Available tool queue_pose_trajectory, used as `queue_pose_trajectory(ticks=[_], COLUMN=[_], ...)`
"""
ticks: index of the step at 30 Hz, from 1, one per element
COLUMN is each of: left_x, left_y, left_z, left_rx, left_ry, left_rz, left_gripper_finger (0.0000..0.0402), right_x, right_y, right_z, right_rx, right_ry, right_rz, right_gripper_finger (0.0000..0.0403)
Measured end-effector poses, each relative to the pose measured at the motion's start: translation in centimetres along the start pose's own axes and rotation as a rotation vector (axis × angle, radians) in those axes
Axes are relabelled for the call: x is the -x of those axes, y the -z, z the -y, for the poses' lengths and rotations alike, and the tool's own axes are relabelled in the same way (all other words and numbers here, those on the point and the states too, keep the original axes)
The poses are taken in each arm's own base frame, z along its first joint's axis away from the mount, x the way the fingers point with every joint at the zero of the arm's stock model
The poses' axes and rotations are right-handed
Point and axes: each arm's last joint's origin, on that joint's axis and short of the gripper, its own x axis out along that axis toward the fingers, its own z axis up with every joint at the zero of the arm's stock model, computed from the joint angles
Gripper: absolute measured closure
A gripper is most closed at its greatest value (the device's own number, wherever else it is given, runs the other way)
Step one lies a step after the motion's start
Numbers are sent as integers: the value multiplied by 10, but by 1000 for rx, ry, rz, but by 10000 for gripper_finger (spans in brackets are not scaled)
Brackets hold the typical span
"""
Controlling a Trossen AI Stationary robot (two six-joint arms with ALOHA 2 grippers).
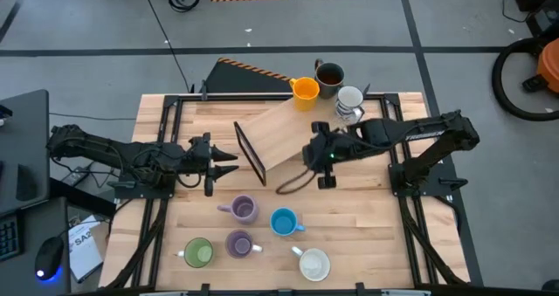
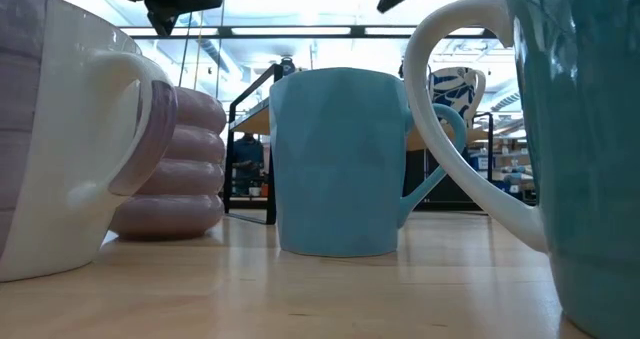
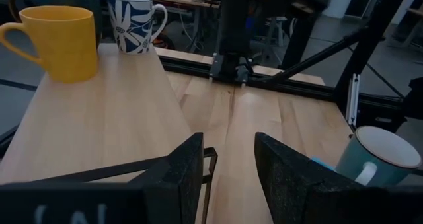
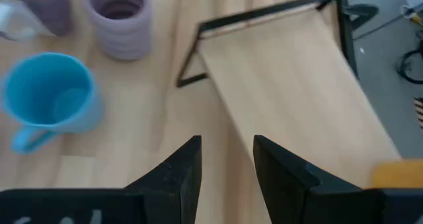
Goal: Place coffee mugs
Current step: Put the purple mug on the shelf
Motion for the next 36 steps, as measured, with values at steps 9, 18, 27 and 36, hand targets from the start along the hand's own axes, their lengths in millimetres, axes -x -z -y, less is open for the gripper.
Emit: queue_pose_trajectory(ticks=[9, 18, 27, 36], left_x=[0, -1, -4, -8], left_y=[0, 0, 11, 12], left_z=[0, 0, 0, 8], left_rx=[-25, 1, 98, 176], left_ry=[0, -12, 34, 37], left_rz=[0, 0, -145, -380], left_gripper_finger=[260, 260, 260, 260], right_x=[11, 11, -7, -23], right_y=[-2, 3, 23, 43], right_z=[-38, -66, -89, -103], right_rx=[-34, -84, -91, -78], right_ry=[-45, -26, -6, 116], right_rz=[30, 24, -11, -5], right_gripper_finger=[260, 260, 260, 261])
